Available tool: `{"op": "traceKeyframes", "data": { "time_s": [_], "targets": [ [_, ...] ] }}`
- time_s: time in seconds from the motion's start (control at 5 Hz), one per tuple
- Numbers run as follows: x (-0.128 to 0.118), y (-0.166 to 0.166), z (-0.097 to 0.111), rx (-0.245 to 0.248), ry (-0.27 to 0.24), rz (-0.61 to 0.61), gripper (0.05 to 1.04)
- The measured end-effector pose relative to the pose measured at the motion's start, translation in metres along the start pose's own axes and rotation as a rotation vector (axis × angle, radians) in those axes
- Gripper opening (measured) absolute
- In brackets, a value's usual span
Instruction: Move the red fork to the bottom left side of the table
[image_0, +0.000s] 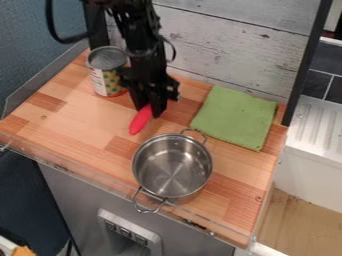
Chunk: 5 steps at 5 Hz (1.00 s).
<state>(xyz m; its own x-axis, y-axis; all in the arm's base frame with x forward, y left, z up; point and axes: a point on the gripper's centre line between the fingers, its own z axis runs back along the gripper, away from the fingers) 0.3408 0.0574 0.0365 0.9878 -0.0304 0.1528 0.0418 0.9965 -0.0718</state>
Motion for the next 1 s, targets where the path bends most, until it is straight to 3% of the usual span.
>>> {"op": "traceKeyframes", "data": {
  "time_s": [0.4,0.6,0.8,1.0],
  "targets": [
    [-0.053,0.032,0.051,0.033,-0.068,-0.014,0.37],
    [-0.084,0.066,0.073,0.103,-0.087,0.018,0.37],
    [-0.099,0.09,0.078,0.135,-0.08,0.028,0.37],
    [-0.101,0.113,0.067,0.157,-0.04,0.053,0.37]
  ]
}}
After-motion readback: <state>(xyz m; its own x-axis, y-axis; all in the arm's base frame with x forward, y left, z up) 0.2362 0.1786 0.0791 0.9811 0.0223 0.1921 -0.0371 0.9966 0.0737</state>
